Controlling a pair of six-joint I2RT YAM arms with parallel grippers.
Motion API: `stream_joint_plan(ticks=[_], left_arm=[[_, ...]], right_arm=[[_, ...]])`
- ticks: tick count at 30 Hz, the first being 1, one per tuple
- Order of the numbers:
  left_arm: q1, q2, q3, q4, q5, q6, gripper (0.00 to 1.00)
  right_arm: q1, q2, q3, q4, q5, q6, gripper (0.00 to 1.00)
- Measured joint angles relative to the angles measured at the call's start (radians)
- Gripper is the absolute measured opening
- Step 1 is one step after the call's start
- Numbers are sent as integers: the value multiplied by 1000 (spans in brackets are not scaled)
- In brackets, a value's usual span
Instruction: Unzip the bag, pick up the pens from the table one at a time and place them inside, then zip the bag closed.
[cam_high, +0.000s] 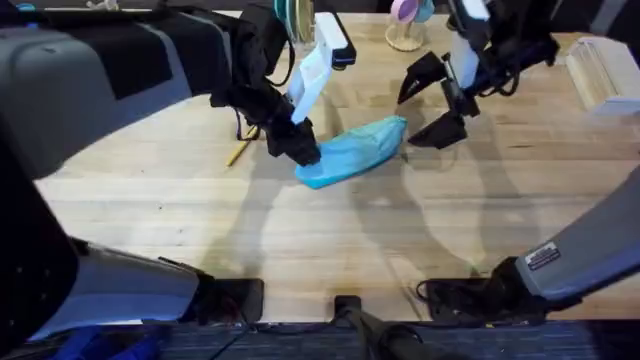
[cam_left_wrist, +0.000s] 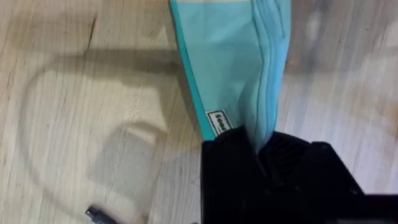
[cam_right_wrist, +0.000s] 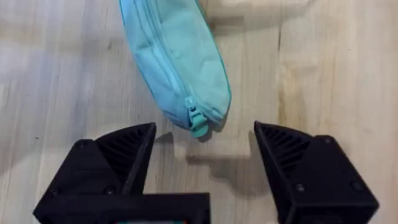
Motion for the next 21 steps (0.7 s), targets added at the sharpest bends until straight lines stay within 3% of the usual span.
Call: stream_joint_plan(ticks=[7, 16, 21], left_arm=[[0, 0, 0, 0, 0, 0, 44], [0, 0, 0, 0, -1, 0, 44], [0, 0, 0, 0, -1, 0, 44]], right_arm=[[18, 32, 0, 22, 18, -1, 717], [26, 32, 0, 21, 25, -4, 166], [27, 32, 0, 22, 40, -7, 38]])
